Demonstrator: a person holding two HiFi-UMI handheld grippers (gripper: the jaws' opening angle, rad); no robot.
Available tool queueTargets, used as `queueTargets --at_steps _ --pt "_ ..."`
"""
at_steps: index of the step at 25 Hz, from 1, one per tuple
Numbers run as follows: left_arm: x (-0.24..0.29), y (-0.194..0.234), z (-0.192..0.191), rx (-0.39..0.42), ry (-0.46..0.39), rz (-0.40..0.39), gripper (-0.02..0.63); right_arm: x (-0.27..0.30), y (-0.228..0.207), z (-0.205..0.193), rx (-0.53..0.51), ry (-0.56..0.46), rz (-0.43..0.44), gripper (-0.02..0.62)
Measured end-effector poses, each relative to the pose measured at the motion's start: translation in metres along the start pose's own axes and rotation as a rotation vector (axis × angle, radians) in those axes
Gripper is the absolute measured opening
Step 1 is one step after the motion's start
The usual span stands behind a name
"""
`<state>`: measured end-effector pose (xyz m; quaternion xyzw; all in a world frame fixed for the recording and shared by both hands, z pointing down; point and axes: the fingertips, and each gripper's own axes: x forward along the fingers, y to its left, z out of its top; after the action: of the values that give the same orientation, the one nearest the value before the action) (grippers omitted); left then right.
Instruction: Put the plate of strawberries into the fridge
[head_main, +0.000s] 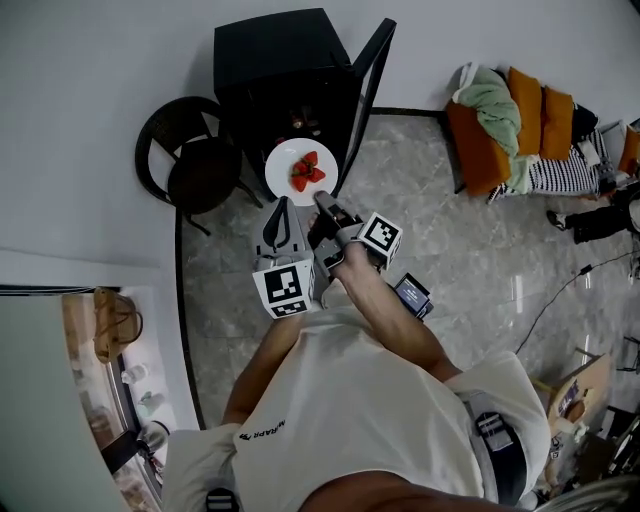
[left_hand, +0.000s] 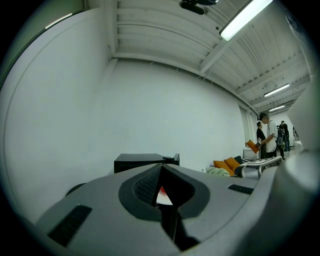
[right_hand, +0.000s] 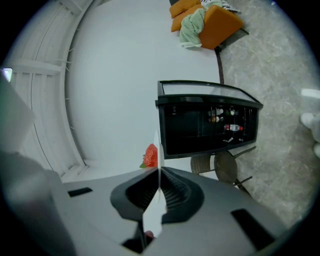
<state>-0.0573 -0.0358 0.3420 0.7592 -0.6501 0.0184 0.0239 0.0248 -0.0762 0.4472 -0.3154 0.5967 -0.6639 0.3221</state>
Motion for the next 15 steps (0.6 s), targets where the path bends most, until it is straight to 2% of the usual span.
queueTargets --at_steps 10,15 --pt "0.072 -0.003 -0.004 0.014 0.013 0.062 0.002 0.053 0.008 0.053 -0.001 0.053 0.016 0.023" --pt "0.092 -0.013 -0.004 0.032 0.022 0.081 0.002 0.055 0.005 0.073 0.014 0.07 -0.028 0.023"
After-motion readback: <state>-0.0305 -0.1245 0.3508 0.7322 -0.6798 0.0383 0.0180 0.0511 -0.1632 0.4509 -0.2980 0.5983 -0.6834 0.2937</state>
